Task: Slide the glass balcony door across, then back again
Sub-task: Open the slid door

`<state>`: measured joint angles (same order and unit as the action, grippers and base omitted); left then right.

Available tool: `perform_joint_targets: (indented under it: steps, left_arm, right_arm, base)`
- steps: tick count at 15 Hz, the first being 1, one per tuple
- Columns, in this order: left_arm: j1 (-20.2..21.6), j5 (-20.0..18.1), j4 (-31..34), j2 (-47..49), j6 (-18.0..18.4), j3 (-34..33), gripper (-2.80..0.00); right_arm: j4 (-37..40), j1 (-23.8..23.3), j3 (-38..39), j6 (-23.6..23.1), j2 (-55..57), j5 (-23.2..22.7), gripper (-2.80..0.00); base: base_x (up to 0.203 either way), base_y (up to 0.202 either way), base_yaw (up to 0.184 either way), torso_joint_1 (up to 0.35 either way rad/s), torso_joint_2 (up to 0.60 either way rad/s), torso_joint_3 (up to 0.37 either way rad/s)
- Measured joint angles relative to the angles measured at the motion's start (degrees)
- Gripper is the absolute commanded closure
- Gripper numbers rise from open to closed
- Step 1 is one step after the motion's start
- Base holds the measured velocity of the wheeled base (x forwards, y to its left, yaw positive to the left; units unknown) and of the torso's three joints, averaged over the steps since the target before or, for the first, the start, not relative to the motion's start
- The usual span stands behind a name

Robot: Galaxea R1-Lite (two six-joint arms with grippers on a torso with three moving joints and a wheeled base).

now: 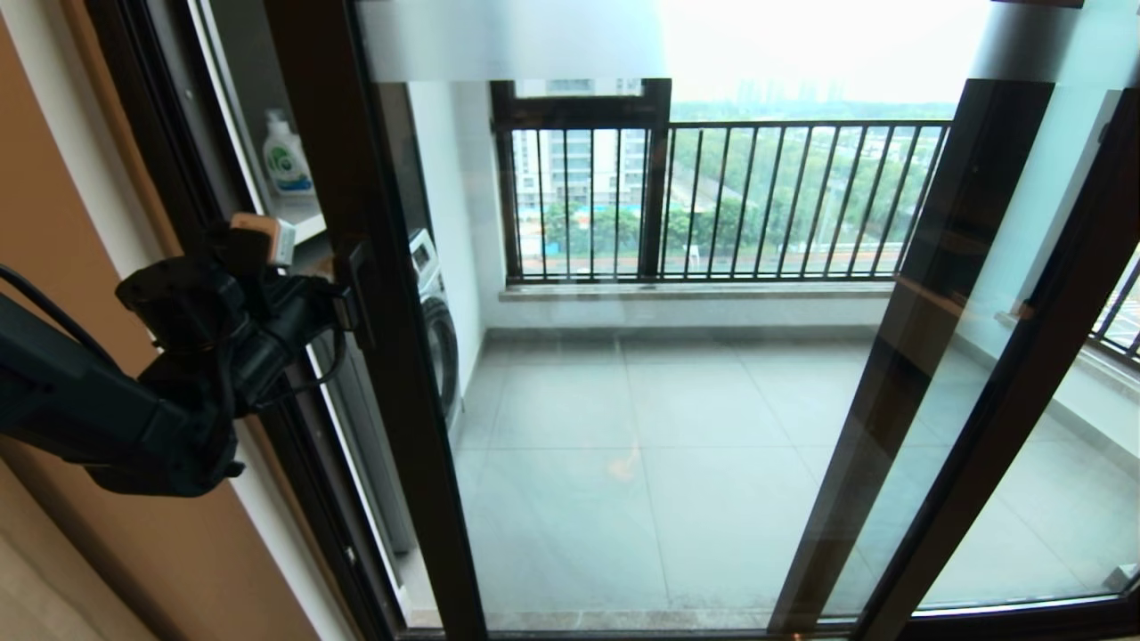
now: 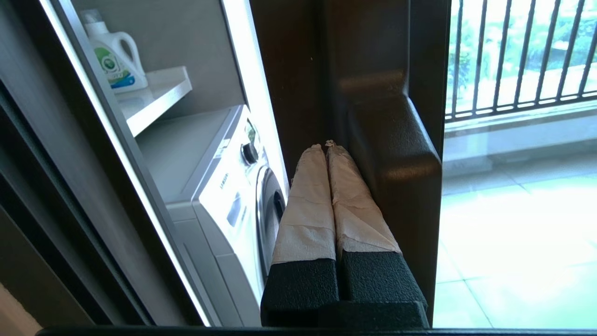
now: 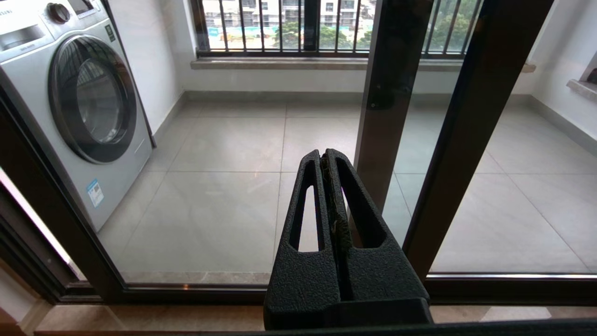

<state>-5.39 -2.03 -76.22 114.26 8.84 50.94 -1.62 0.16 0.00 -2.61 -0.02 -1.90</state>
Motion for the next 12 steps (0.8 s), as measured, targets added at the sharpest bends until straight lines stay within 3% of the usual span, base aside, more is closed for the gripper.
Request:
perform_joint_targets:
  steps: [12]
  left_arm:
    - [-5.65, 1.74, -0.11, 1.94, 1.56, 2.18, 0.0]
  right_arm:
    - [0.0, 0.0, 0.0, -0.02, 0.0, 0.04, 0.0]
  base:
    - [0.0, 0.0, 0.0, 0.0, 0.0, 0.0]
